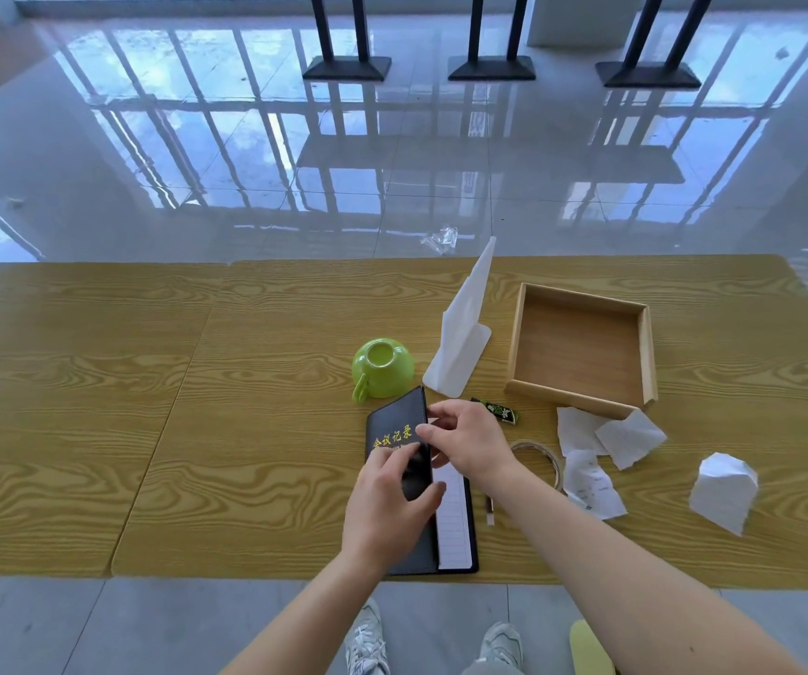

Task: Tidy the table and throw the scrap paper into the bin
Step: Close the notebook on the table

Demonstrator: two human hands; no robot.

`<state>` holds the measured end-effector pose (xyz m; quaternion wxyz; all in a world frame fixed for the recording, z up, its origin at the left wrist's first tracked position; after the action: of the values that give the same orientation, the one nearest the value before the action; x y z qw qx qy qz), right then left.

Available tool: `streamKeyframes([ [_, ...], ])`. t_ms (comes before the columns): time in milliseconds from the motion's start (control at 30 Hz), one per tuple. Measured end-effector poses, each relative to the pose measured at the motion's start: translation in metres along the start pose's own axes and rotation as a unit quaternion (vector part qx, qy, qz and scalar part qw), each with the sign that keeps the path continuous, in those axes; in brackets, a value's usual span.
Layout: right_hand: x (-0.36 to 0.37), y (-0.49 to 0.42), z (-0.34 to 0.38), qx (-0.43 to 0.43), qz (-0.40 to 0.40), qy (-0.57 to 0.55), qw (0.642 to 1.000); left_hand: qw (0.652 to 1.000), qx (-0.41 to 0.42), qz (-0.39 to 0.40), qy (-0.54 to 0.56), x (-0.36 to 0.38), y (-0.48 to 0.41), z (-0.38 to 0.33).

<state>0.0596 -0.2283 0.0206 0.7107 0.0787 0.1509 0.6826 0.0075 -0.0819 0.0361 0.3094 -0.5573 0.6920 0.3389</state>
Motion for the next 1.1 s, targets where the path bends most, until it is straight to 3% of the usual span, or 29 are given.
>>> streamKeyframes([
  [133,-0.012,-0.001,-0.004,-0.001,-0.018,0.065,0.998,0.997,0.06,0.045,-0.023,0.009,0.019,0.008],
  [400,-0.026,-0.001,-0.019,0.023,-0.022,0.119,0.992,0.936,0.193,0.074,-0.284,0.032,0.054,0.024],
  [767,-0.03,-0.002,-0.029,0.024,-0.056,0.226,0.972,0.913,0.201,0.115,-0.335,0.045,0.055,0.031],
  [1100,-0.029,-0.006,-0.038,0.051,-0.084,0.209,0.973,0.909,0.166,0.113,-0.365,0.048,0.045,0.035],
])
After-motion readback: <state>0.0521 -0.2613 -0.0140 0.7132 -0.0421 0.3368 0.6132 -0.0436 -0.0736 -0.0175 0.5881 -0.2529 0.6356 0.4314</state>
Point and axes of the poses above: each hand's wrist, its own y-axis away from the middle knuckle, its own x-axis out of the palm, z = x × y, the point moved 6 cm from there along -y, towards the middle knuckle, and after that the axes turned 13 degrees about -y, right-handed, at the moved point
